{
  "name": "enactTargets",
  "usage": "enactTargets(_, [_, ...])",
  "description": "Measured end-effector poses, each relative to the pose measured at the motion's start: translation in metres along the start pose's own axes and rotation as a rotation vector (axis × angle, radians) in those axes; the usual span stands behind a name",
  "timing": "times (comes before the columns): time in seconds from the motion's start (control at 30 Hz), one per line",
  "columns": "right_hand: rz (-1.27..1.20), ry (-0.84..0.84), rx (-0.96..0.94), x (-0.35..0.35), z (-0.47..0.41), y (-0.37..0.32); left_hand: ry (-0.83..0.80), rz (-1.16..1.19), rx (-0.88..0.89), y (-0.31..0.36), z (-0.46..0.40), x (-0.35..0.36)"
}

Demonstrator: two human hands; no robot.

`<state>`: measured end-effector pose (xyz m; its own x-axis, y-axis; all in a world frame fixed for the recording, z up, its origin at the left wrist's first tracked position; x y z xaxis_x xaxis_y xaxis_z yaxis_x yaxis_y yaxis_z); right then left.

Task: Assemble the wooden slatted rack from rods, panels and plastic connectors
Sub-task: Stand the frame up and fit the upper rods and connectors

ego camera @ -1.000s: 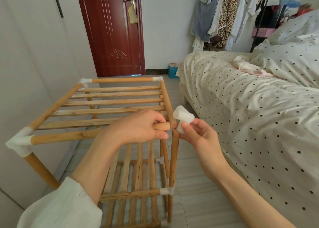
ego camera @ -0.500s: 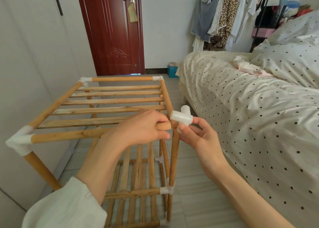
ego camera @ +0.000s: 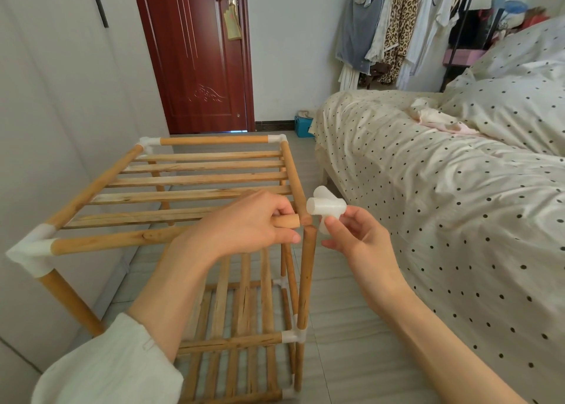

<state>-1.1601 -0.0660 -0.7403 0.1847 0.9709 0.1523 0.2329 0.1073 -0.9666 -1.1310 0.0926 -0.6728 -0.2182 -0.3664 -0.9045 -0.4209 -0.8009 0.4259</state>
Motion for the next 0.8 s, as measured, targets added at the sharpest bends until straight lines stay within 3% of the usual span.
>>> enactTargets(0.17, [0.332,-0.006,-0.092,-0.0026,0.0039,0.0037,0.033,-0.03,-0.01,-0.0001,0.0008,0.0004])
enactTargets(0.8, [0.07,-0.122,-0.065,-0.0061,0.0071,0.001,0.086,-0.058,0.07,-0.0001,-0.0001,0.0018])
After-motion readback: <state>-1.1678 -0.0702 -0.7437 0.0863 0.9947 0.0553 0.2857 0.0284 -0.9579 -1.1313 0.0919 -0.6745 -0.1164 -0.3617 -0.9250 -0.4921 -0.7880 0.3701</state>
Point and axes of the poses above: each hand's wrist, its own z-axis away from the middle knuckle, its own x-axis out of the palm, y = z × x, the point moved 1 cm from there along -z, towards the middle knuckle, and after that the axes turned 4 degrees about -z, right-handed, at the moved point
